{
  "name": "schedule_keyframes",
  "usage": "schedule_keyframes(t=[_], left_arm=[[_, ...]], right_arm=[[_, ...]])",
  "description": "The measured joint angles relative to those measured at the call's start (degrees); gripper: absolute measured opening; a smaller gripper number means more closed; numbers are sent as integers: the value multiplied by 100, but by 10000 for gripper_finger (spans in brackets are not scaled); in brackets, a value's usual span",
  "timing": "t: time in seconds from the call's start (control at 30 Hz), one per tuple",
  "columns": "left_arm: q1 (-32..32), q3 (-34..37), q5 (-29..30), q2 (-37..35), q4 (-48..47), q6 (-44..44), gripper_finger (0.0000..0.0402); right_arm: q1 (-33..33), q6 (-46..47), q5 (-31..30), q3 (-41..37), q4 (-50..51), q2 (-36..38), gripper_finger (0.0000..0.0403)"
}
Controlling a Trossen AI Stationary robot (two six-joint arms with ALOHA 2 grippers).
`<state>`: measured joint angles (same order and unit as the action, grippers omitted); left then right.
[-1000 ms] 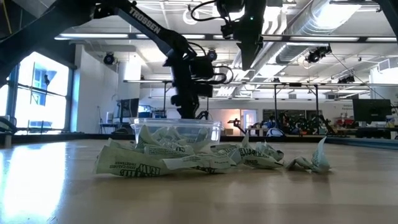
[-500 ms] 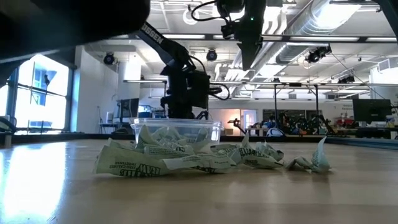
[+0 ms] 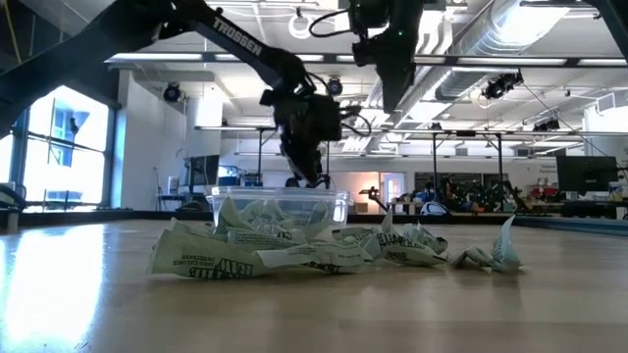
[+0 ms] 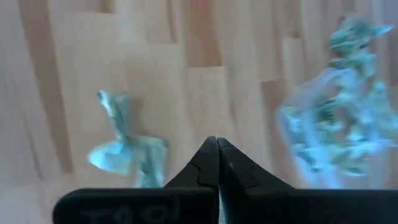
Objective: Pick and place Stevia / Truvia into bins
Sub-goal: Put the stevia packet into the transparent container
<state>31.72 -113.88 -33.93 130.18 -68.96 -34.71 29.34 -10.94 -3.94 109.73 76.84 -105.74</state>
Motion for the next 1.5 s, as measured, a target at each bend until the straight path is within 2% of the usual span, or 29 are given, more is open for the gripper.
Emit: schedule_keyframes(t=[0.13,0.3,0.37,0.5,0.6,0.67,0.73,0.8,1.0,1.13,1.37,1.5], left_arm=[[69,-312,20,-210,-969,154,29],[243,517,-474,-1148,-1118,66,32],[366,1109,-539,-1697,-705,162,29],[664,2564,-472,-2883,571,908,26],[745,3594,-215,-3853,1557,1652,35],[718,4191,217,-4445,1985,2081,44],[717,4642,558,-4988,2316,2419,49],[717,4948,623,-5478,2549,2681,51],[726,5225,780,-6331,2593,2916,53],[728,5225,1062,-6605,2576,2933,55],[728,5225,1058,-6698,2552,3115,55],[728,5225,1060,-6693,2553,3127,55]], right_arm=[[-16,-465,777,4,-625,-213,161],[143,-907,932,2,-623,-493,177],[319,-937,1077,2,-655,-496,182],[646,-950,1421,-78,-872,-493,186],[712,-892,1719,-660,-1603,-473,186],[646,-856,1840,-1223,-2077,-489,187],[495,-786,1877,-1817,-2680,-497,189],[338,-720,1859,-2259,-3223,-500,191],[-107,-886,1749,-3077,-4805,-498,207],[-284,-747,1263,-3486,-5727,-520,227],[-183,418,1048,-3554,-5908,-721,220],[-101,443,1241,-3555,-5763,-859,205]])
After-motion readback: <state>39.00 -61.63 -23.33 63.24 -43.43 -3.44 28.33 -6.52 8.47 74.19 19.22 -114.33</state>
